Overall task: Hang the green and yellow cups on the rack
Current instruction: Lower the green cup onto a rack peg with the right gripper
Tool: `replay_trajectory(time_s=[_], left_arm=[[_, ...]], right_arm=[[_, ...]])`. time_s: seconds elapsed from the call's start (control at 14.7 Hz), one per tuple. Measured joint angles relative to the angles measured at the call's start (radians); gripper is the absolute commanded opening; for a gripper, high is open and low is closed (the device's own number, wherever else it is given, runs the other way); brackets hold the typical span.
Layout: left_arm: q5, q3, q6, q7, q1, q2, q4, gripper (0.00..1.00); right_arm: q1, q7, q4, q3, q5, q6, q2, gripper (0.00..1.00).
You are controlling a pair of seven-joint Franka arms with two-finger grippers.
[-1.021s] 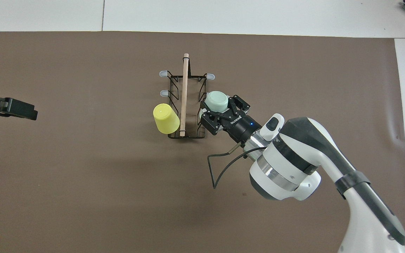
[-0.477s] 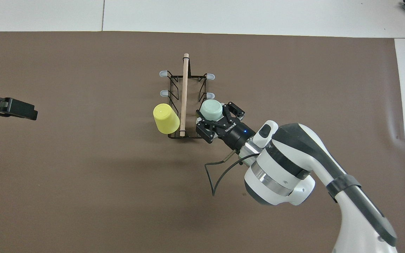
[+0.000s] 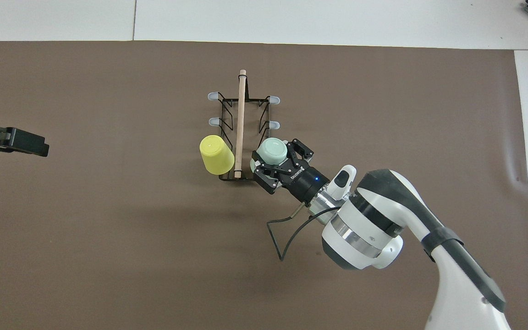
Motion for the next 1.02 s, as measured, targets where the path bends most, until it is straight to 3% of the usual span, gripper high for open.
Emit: replay_trajectory(time_s=[0.2, 0.34, 0.41, 0.48, 0.54, 0.61, 1.02], left_arm=[[0.000, 0.000, 0.000, 0.000, 0.000, 0.000, 0.000, 1.00], [0.000, 0.000, 0.000, 0.000, 0.000, 0.000, 0.000, 1.00], [0.000, 0.000, 0.000, 0.000, 0.000, 0.000, 0.000, 1.00], [0.000, 0.000, 0.000, 0.000, 0.000, 0.000, 0.000, 1.00], [0.000, 0.000, 0.000, 0.000, 0.000, 0.000, 0.000, 1.00], [0.000, 0.000, 0.000, 0.000, 0.000, 0.000, 0.000, 1.00], [0.000, 0.000, 0.000, 0.000, 0.000, 0.000, 0.000, 1.00]], right_arm=[[-0.004, -0.097, -0.018, -0.003, 0.030, -0.134, 0.080, 0.13], [-0.011, -0.111, -0.015, -0.006, 0.031, -0.151, 0.089, 0.16], [-0.010, -0.112, -0.015, -0.006, 0.031, -0.150, 0.089, 0.28], [-0.009, -0.112, -0.015, -0.006, 0.031, -0.146, 0.088, 0.49], [-0.009, -0.112, -0.014, -0.006, 0.031, -0.139, 0.087, 0.64], [-0.009, -0.112, -0.014, -0.006, 0.031, -0.133, 0.086, 0.99], [-0.006, -0.112, -0.008, -0.003, 0.030, -0.046, 0.099, 1.00]])
